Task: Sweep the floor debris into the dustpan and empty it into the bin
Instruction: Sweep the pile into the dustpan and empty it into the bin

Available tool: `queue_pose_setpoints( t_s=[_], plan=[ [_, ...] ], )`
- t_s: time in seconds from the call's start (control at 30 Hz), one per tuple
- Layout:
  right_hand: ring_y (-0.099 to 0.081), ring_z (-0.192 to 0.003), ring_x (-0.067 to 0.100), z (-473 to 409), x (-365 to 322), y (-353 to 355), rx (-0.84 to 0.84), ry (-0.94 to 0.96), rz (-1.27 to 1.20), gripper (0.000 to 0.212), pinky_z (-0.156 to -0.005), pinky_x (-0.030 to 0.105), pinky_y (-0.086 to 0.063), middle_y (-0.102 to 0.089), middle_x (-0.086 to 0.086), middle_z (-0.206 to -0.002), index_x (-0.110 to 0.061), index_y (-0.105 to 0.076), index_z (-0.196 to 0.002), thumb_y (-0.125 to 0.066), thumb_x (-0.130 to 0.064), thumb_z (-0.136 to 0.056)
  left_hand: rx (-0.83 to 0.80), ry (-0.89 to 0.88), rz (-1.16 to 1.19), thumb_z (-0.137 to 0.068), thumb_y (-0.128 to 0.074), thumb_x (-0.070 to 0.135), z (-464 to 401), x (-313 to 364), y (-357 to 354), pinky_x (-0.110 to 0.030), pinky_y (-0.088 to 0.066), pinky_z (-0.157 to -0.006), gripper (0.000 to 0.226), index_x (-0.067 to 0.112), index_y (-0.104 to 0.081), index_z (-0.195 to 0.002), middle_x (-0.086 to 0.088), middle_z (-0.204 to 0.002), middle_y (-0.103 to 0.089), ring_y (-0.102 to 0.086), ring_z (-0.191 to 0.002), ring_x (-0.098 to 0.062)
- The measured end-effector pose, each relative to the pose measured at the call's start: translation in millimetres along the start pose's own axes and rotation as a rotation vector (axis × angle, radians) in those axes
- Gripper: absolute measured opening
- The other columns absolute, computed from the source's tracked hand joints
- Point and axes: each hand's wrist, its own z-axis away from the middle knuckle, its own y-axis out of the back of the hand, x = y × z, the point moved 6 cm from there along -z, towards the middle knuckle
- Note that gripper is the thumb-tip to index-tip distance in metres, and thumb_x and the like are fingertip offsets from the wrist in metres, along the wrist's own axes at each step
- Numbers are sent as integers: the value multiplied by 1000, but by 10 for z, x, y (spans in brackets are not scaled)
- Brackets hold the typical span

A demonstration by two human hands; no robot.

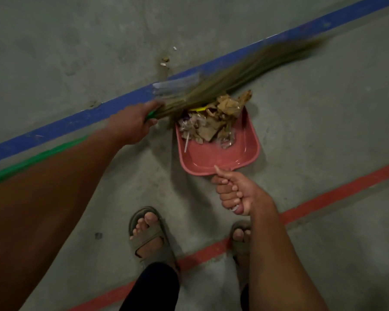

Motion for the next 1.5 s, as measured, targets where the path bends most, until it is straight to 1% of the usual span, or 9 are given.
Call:
queue_pose_setpoints(
  t_s=[0.2, 0.37, 0.63, 0.73, 0.93, 1.13, 1.27, 1.37, 1.5],
  plan=[
    [-14, -32, 2, 21, 78, 59, 29, -5, 42, 47, -31, 16, -16, -21, -10, -45, -21, -36, -70, -66, -42, -100, 20, -125, -41, -102, -56, 36, 397, 173, -253, -37, -50, -68, 59, 49, -28, -152, -3, -120, -56, -62, -95, -27],
    [-13, -30, 3, 97, 253, 151, 57, -44, 63, 43, -31, 17, -14, -22, -9, -43, -20, -39, -69, -65, -35, -100, 154, -113, 25, -102, -56, 34, 551, 109, -150, -40, -51, -66, 57, 47, -31, -151, -1, -118, -53, -58, -92, -24],
    [-10, -34, 6, 179, 501, 269, 90, -157, 116, 39, -40, 22, -5, -26, -9, -43, -20, -44, -67, -64, -28, -99, 341, 209, 57, -106, -48, 37, 486, -226, 143, -43, -48, -73, 54, 46, -26, -155, -12, -126, -55, -58, -105, -32],
    [-10, -34, 5, 136, 518, 312, 71, -155, 102, 40, -39, 22, -5, -23, -8, -46, -20, -43, -68, -68, -29, -98, 279, 304, 29, -107, -46, 37, 428, -376, 127, -48, -51, -75, 53, 45, -26, -156, -15, -125, -55, -58, -105, -35],
    [-11, -33, 3, 111, 444, 327, 58, -130, 94, 44, -30, 17, -18, -18, -9, -47, -20, -37, -71, -56, -39, -105, 115, 209, 42, -106, -52, 31, 496, -400, -166, -42, -45, -77, 57, 45, -26, -155, -13, -123, -57, -59, -105, -33],
    [-12, -33, 3, 145, 429, 424, 45, -137, 53, 45, -32, 17, -16, -18, -9, -47, -20, -39, -71, -58, -42, -104, -18, 77, 120, -104, -55, 30, 766, -366, -549, -46, -51, -87, 58, 48, -29, -152, -10, -126, -59, -60, -106, -31],
    [-15, -32, 3, 220, 510, 546, 7, -159, 44, 48, -34, 18, -14, -17, -9, -47, -21, -29, -74, -63, -41, -102, -79, -61, 100, -104, -53, 30, 1023, -226, -696, -45, -55, -79, 60, 51, -26, -153, -4, -117, -56, -59, -94, -26],
    [-11, -34, 5, 272, 594, 577, -42, -171, 66, 50, -42, 23, -2, -16, -8, -47, -22, -24, -76, -63, -39, -103, -33, -107, 40, -103, -54, 28, 1151, -105, -691, -45, -54, -76, 59, 47, -27, -153, -3, -115, -53, -57, -89, -24],
    [-14, -33, 4, 347, 719, 599, -59, -148, 24, 36, -38, 22, -10, -25, -8, -44, -19, -47, -73, -61, -30, -104, 85, -95, 35, -105, -51, 33, 1205, 16, -569, -42, -51, -73, 54, 43, -31, -154, -3, -117, -52, -55, -89, -21]
  ],
)
